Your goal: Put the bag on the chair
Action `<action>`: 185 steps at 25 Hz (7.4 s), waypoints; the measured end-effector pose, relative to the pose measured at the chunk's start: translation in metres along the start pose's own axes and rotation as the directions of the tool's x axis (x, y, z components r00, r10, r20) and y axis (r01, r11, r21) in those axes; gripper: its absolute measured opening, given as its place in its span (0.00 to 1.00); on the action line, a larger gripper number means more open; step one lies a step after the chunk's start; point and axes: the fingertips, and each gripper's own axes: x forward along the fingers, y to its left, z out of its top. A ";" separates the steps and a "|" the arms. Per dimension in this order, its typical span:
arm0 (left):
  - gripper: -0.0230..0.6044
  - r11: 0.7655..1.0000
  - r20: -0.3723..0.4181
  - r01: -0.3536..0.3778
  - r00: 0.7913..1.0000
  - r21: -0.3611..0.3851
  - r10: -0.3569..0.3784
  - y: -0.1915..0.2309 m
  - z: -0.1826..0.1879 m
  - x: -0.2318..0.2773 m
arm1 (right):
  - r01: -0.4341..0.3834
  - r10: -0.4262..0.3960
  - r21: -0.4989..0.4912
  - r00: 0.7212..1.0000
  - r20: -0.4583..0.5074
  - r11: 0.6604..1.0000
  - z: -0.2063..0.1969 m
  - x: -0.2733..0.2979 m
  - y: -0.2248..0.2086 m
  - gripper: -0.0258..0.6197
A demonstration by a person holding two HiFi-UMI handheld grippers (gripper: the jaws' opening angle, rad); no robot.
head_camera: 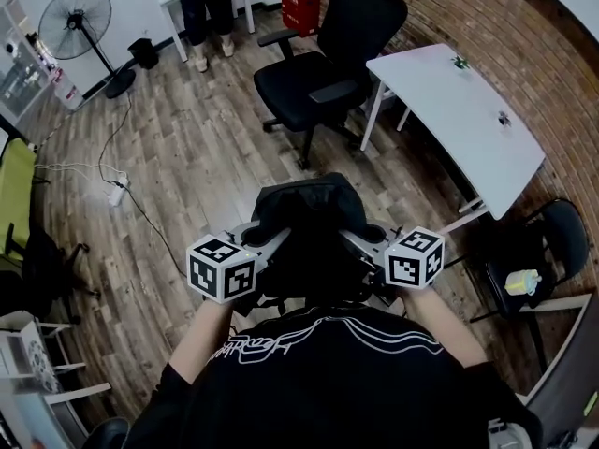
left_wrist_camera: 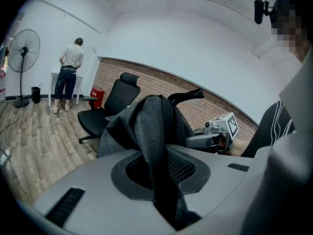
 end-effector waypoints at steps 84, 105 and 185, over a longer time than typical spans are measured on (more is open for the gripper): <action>0.17 0.917 -0.300 0.275 0.936 0.288 -0.187 0.521 0.453 0.452 | 0.308 -0.375 0.317 0.910 0.178 0.897 0.406 0.361 -0.556 0.09; 0.17 0.774 -0.450 0.536 0.814 0.337 -0.368 0.494 0.478 0.600 | 0.575 -0.682 0.429 0.717 0.145 0.696 0.412 0.297 -0.667 0.10; 0.11 0.557 -0.284 0.780 0.624 0.285 -0.728 0.438 0.456 0.312 | 0.635 -0.679 0.293 0.532 0.506 0.715 0.424 0.329 -0.363 0.03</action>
